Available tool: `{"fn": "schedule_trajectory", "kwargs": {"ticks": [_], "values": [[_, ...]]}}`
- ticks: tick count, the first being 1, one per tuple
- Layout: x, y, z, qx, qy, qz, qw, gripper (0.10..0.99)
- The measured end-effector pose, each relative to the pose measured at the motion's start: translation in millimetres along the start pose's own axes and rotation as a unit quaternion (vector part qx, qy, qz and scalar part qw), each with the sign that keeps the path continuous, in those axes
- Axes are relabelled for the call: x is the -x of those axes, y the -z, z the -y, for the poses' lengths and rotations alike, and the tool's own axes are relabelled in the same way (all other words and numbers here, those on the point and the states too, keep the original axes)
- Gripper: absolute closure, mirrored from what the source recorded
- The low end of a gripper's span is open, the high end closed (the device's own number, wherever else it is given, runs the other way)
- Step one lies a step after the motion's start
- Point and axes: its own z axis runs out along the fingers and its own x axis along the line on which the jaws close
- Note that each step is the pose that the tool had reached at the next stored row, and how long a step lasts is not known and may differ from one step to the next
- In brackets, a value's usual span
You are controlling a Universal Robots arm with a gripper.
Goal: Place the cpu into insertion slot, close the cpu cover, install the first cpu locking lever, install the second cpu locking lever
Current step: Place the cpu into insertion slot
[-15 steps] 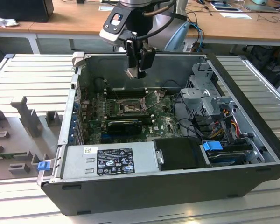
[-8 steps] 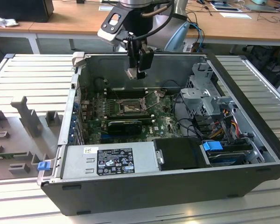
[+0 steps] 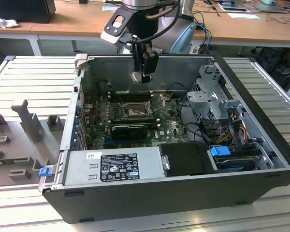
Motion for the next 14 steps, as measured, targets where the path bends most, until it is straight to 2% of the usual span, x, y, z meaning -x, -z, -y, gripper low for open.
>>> {"fn": "schedule_trajectory", "kwargs": {"ticks": [9,14], "values": [[0.1,-6.7,0.7,-0.0003,-0.003,0.0002,1.0000,0.557],[0.3,-13.8,1.2,-0.0010,-0.003,0.0000,1.0000,0.557]]}}
